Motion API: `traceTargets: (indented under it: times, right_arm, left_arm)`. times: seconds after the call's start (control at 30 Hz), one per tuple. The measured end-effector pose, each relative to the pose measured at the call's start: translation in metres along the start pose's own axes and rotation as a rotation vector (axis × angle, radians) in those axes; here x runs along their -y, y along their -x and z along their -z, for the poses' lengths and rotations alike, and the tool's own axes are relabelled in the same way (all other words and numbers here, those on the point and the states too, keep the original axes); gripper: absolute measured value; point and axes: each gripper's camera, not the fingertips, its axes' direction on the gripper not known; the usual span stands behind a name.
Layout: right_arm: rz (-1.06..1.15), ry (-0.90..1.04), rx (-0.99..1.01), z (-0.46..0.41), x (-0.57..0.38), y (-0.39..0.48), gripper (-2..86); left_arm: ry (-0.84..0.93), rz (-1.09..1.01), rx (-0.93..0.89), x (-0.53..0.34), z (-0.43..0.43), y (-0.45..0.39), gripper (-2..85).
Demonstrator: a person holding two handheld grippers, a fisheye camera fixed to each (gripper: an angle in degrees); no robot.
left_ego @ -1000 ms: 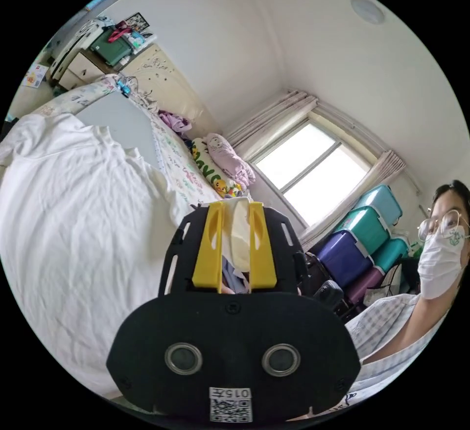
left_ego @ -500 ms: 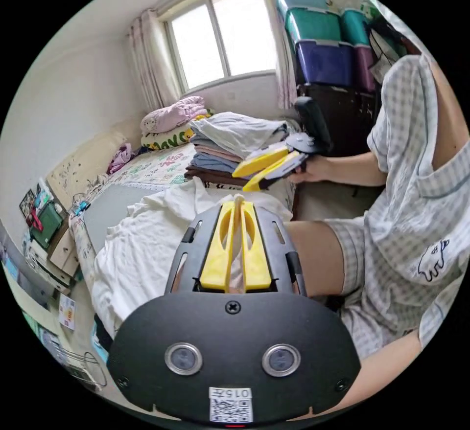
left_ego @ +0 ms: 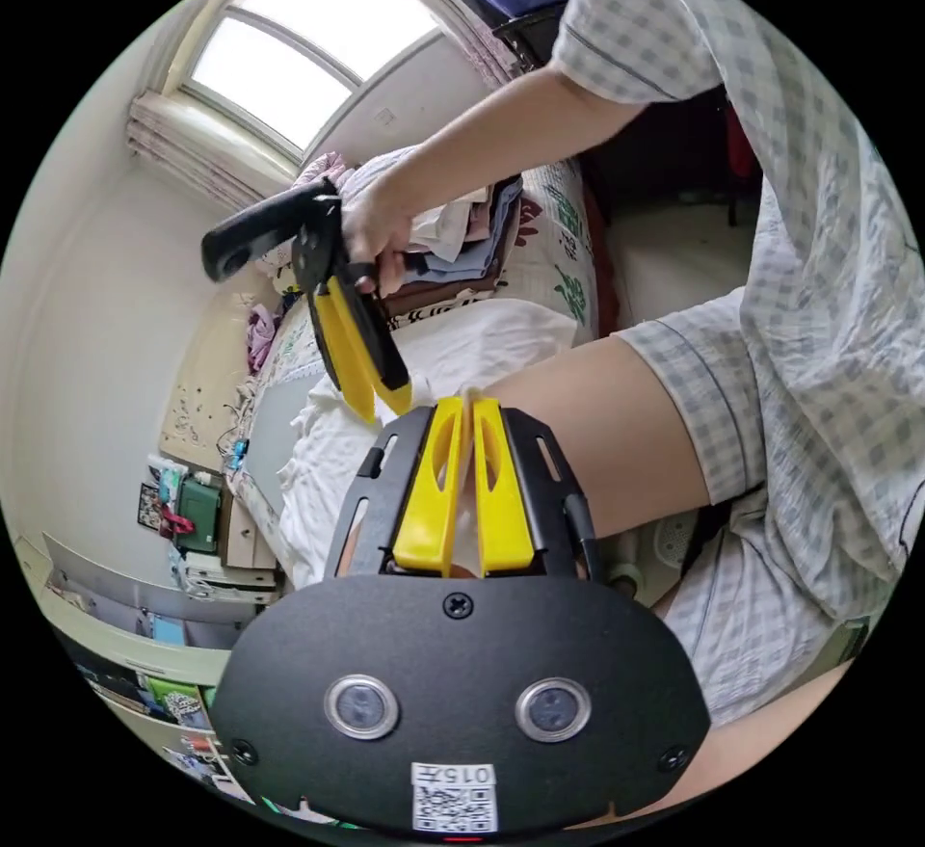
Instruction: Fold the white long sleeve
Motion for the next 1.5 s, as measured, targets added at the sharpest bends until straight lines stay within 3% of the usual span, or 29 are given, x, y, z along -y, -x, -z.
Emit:
traceTargets:
  times: [0.27,0.37,0.43,0.53,0.67,0.73,0.8,0.9,1.03,1.17,1.3,1.5]
  right_arm:
    - [0.26,0.326,0.171,-0.023,0.042,0.0,11.4]
    - [0.291,0.436,0.28,-0.041,0.047,0.001,6.9]
    - [0.253,0.456,0.248,-0.043,0.043,-0.001,1.9]
    - [0.229,0.34,0.123,-0.022,0.023,0.01,0.3]
    - [0.043,-0.022,-0.121,0.039,-0.02,0.038,-0.3]
    - [-0.075,-0.231,-0.343,0.054,-0.061,0.086,-0.4]
    - [-0.129,-0.327,-0.454,0.043,-0.087,0.127,-0.4]
    - [-0.238,-0.46,-0.522,-0.002,-0.117,0.182,-0.4]
    - [-0.318,-0.487,-0.572,-0.086,-0.114,0.227,-0.3]
    - [-0.284,-0.419,-0.626,-0.134,-0.086,0.247,-0.1]
    - [-0.28,-0.43,-0.591,-0.139,-0.072,0.247,-0.1]
    - [-0.307,-0.502,-0.573,-0.136,-0.045,0.248,-0.4]
  left_arm:
    - [0.057,0.007,0.11,-0.006,0.016,-0.014,0.8]
    - [0.04,0.055,0.086,-0.02,0.024,-0.001,0.9]
    - [0.022,0.115,0.071,-0.033,0.03,0.012,1.1]
    - [-0.018,0.293,0.066,-0.066,0.046,0.039,1.5]
    - [-0.133,0.836,0.035,-0.153,0.072,0.087,3.3]
    - [-0.294,1.094,-0.096,-0.204,0.082,0.103,4.8]
    - [-0.536,1.392,-0.337,-0.269,0.077,0.114,7.7]
    - [-0.594,1.58,-0.565,-0.31,0.053,0.121,11.4]
    - [-0.636,1.652,-0.711,-0.326,0.036,0.131,15.3]
    - [-0.664,1.696,-0.755,-0.34,0.025,0.15,13.6]
    - [-0.667,1.747,-0.737,-0.356,0.018,0.169,5.7]
    - [-0.69,1.632,-0.603,-0.372,0.037,0.219,-0.4]
